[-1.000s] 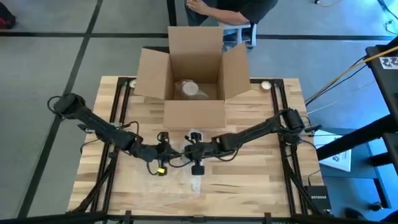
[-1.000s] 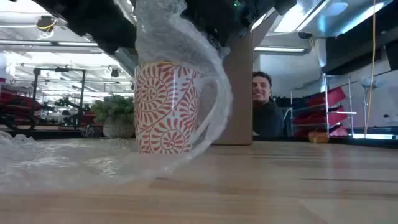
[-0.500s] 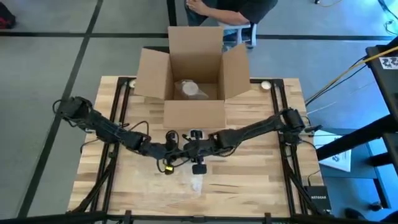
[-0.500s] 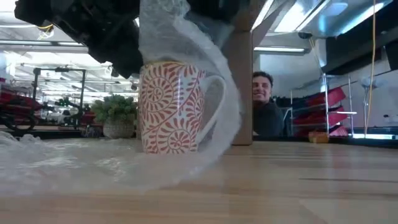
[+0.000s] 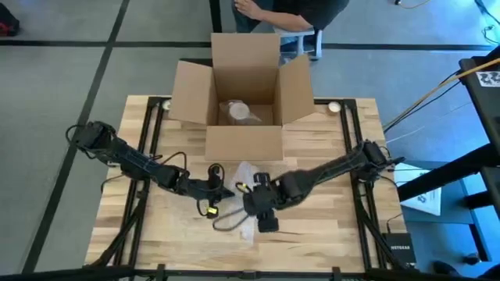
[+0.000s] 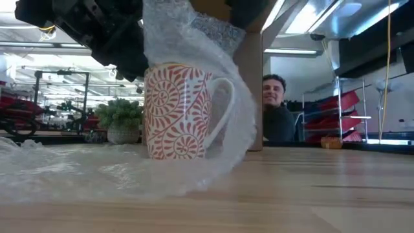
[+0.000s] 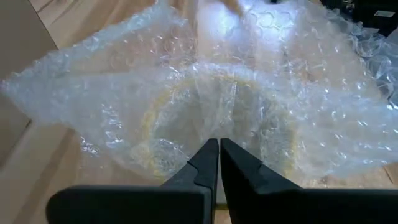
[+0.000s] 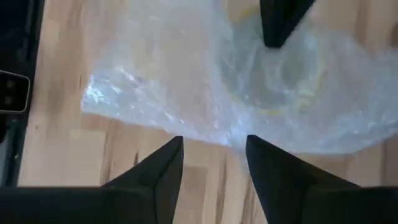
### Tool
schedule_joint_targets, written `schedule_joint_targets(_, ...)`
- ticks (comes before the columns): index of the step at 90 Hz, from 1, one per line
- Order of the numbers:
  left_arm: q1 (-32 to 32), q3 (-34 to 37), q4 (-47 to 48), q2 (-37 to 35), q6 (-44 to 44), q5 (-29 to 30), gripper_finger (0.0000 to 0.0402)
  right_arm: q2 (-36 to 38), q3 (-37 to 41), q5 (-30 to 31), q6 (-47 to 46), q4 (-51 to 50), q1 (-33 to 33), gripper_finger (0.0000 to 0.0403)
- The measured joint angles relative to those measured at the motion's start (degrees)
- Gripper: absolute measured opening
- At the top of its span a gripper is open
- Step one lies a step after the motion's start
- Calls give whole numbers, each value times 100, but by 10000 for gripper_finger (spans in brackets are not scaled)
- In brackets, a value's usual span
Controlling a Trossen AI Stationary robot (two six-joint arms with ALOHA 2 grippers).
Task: Wrap mug
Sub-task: Wrap the yellow mug with the bubble wrap
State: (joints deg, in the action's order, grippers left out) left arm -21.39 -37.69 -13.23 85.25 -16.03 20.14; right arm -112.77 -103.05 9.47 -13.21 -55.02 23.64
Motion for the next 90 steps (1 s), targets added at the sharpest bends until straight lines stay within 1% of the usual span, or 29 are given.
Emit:
schedule_joint_targets(7,0,2,2,1,15,-2,0,-1,132,503,98,388,154,131)
schedule_joint_targets(15,0,4,0,2,10,-2,0,-55,306,748,244,972,167,93)
schedule_joint_targets(24,0,7,2,2,5,-2,0,-79,447,746,402,1337,-50,31)
schedule_joint_targets(29,0,7,0,2,2,-2,0,-72,514,636,413,1632,-210,11)
schedule_joint_targets(37,0,9,0,2,0,-2,0,-66,635,444,357,1751,-463,13)
schedule_joint_targets(47,0,9,4,7,0,-3,0,-175,856,-254,299,2148,-711,6)
schedule_joint_targets(51,0,9,2,7,0,-2,0,-273,898,-388,297,2115,-748,3)
schedule_joint_targets(63,0,4,-26,8,0,-3,0,-574,901,-407,313,2145,-758,3)
schedule_joint_targets(80,-53,-50,31,-78,39,-7,0,-662,890,-416,313,2182,-798,1)
schedule_joint_targets(90,-219,-236,527,-345,160,-31,0,-662,890,-428,330,2151,-804,1)
